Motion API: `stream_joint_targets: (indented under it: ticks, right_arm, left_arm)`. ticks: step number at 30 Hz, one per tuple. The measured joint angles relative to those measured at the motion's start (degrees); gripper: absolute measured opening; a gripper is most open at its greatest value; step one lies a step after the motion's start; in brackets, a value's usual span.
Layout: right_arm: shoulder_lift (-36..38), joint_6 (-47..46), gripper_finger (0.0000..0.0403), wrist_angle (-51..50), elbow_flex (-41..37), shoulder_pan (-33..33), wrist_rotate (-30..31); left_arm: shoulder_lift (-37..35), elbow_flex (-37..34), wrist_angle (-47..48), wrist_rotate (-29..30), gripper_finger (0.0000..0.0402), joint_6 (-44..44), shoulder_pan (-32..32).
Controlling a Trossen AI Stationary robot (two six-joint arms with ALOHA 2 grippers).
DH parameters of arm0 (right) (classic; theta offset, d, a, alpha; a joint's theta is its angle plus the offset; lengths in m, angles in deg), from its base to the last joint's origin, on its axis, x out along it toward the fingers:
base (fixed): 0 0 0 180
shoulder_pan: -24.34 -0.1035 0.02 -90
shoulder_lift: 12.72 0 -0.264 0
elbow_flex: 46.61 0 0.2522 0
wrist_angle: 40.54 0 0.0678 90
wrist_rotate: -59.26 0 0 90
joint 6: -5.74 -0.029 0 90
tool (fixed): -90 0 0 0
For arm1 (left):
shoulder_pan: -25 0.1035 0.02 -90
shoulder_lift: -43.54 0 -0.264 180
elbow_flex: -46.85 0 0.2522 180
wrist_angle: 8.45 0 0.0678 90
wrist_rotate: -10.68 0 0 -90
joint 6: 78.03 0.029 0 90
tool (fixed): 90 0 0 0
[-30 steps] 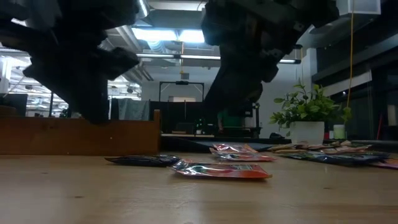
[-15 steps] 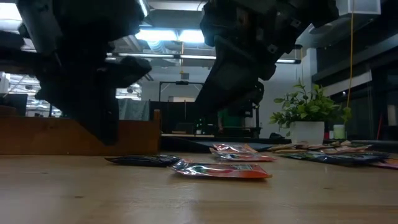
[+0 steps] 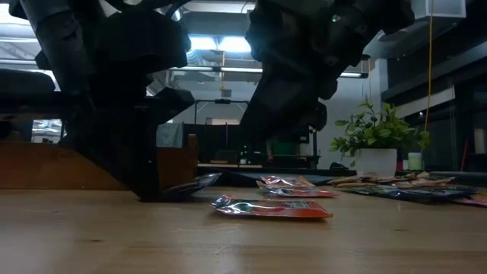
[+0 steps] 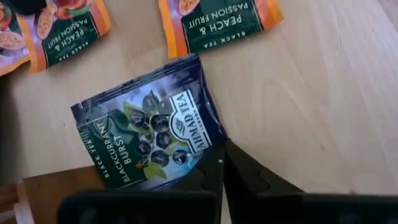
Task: Pick & Place Tea
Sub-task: Put the blue tea bag into the middle section of the wooden organizer
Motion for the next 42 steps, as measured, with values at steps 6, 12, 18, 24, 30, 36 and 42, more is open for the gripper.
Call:
stream_joint_targets:
  ticks: [6, 12, 18, 24, 30, 36, 42]
  right_arm:
    - [-3.42, -4.79, 0.0113, 0.91, -0.04, 1.28, -1.13]
    - [-5.63, -6.31, 0.0147, 6.6, -0.07, 2.4, -4.62]
    - [-5.57, -9.79, 0.0199, 6.73, -0.04, 3.09, -4.71]
    - [-5.56, -11.05, 0.0219, 6.15, -0.04, 3.36, -4.82]
    - [-5.56, -11.14, 0.022, 6.12, -0.04, 3.39, -4.79]
    - [-5.56, -11.22, 0.0218, 5.87, -0.04, 3.39, -4.79]
    - [-5.56, -13.14, 0.0196, 2.64, -0.04, 3.54, -4.8]
  left_arm:
    - [-0.07, -0.07, 0.2, 0.1, 0.0001, -0.61, -0.46]
    - [0.0, -0.12, 0.26, 0.6, 0.0002, -0.61, -0.6]
    - [0.04, -0.17, 0.04, 1.4, 0.0002, -0.61, -0.67]
    - [0.09, -0.28, -1.15, 2.45, 0.0002, -0.61, -0.49]
    - [0.18, -0.33, -4.42, 3.54, 0.0003, -1.08, 0.29]
    - [0.31, -0.39, -5.86, 4.65, 0.0002, -0.7, 0.51]
    - [0.31, -0.37, -5.94, 4.69, 0.0002, -1.05, 0.52]
